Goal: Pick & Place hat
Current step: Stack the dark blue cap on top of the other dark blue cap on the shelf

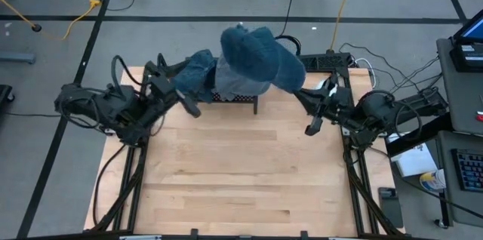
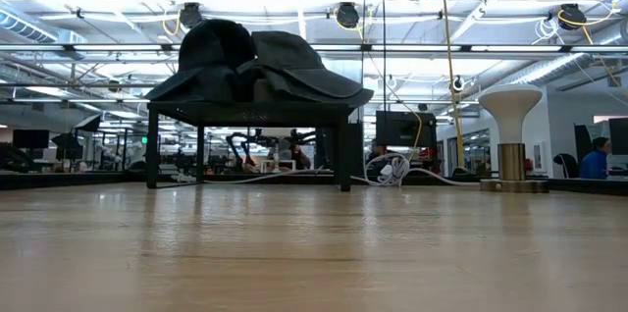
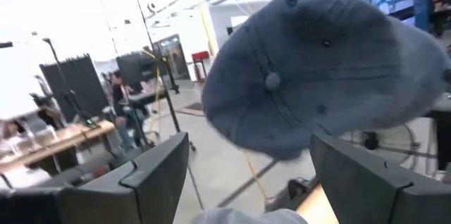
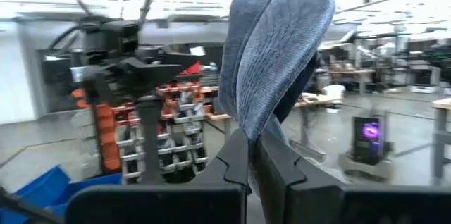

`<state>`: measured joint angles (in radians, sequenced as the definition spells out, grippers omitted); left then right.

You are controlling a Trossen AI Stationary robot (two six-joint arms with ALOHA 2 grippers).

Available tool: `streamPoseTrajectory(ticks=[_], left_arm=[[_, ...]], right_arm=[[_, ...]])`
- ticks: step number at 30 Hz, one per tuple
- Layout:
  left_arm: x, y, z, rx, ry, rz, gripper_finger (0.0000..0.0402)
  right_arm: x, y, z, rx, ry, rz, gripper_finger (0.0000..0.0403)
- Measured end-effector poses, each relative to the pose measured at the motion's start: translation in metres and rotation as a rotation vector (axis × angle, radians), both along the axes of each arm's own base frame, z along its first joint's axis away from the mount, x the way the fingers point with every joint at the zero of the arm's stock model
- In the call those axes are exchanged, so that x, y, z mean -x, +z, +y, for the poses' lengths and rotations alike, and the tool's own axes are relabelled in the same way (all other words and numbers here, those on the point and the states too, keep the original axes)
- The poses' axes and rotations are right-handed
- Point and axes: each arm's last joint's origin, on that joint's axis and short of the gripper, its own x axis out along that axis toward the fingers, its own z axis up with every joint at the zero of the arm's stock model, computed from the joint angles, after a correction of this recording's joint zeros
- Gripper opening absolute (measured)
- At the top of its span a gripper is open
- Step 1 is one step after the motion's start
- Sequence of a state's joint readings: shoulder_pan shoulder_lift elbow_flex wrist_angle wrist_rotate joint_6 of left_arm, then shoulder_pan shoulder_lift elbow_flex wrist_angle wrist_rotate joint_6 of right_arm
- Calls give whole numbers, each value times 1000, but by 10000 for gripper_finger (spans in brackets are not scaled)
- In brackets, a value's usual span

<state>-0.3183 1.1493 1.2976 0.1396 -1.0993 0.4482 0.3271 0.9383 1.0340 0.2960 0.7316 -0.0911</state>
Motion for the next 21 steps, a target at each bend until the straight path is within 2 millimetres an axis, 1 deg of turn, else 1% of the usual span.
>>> streamPoseTrajectory(ticks=[6,15,21], left_arm=[[-20,-6,4,-34,34,18,301],[-47,-16,7,-59,-28,-7,301],[-56,-23,9,-58,2,14,301]], right_arm=[[-13,-4,6,26,81,-8,1],[-25,-12,12,4,144,11,1],[-31,-15,16,-19,232,6,1]])
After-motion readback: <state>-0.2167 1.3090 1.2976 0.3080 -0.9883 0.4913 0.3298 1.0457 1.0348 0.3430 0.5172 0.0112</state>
